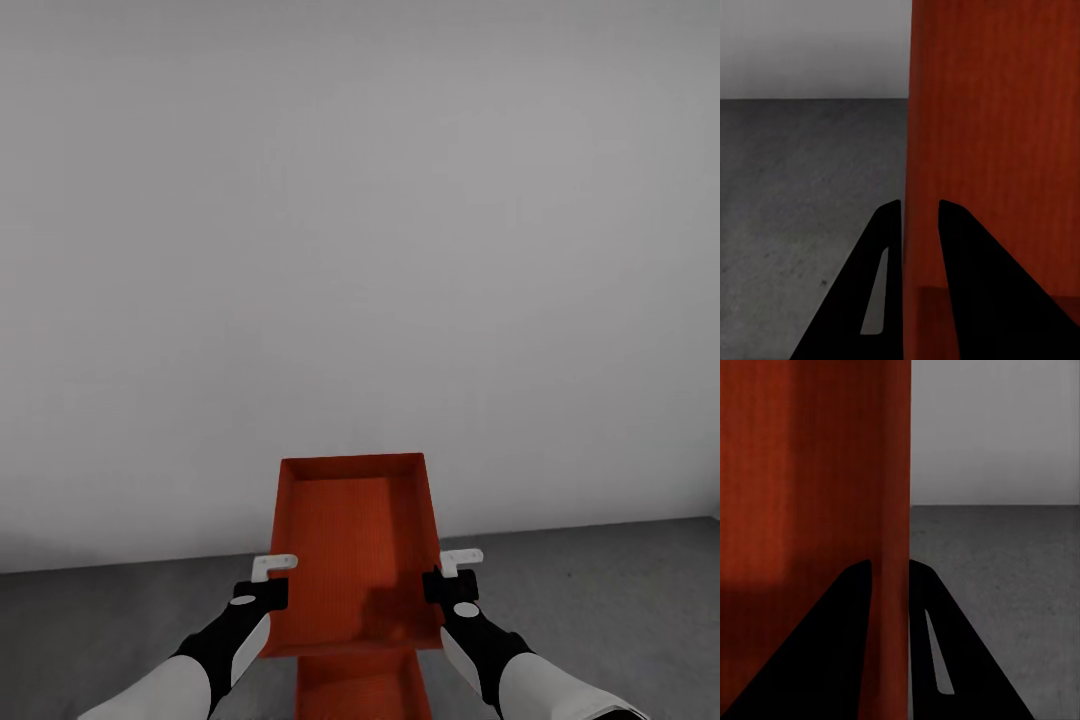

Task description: Move the two storage containers from the living room to the garage. In the garage, place one container on the floor and stack the other container on top of it (either order is fine).

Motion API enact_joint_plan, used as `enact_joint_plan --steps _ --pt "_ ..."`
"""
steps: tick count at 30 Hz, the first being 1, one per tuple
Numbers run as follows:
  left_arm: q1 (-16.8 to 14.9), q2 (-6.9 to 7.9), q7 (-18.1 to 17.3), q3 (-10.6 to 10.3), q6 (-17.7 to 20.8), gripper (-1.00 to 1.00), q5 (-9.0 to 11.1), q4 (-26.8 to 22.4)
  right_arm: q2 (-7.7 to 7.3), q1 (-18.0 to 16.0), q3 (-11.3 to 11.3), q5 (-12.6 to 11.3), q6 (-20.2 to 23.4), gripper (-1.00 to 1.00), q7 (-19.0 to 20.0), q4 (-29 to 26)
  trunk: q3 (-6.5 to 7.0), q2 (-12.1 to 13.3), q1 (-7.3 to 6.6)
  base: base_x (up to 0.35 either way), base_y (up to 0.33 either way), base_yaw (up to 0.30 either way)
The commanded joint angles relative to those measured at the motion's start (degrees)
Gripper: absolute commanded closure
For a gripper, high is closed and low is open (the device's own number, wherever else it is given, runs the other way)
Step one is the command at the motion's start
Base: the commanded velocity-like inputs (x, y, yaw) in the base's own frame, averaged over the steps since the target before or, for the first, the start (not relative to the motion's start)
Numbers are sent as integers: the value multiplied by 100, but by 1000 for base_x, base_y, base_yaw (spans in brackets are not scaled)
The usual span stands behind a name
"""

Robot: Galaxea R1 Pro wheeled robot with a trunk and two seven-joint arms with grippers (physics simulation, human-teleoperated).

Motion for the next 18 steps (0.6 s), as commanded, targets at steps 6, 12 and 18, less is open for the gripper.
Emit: enact_joint_plan --steps 6,12,18 --pt "-4 231 237 284 -377 100 -65 -31 -4 -6 -245 -500 -44 100 -133 15 -64 -7 1 0 0 0" --pt "-4 231 237 284 -377 100 -65 -31 -4 -6 -246 -498 -44 100 -133 15 -119 -7 1 0 0 0" --pt "-4 231 237 284 -377 100 -65 -31 -4 -6 -248 -500 -44 100 -133 15 -174 -7 1 0 0 0"
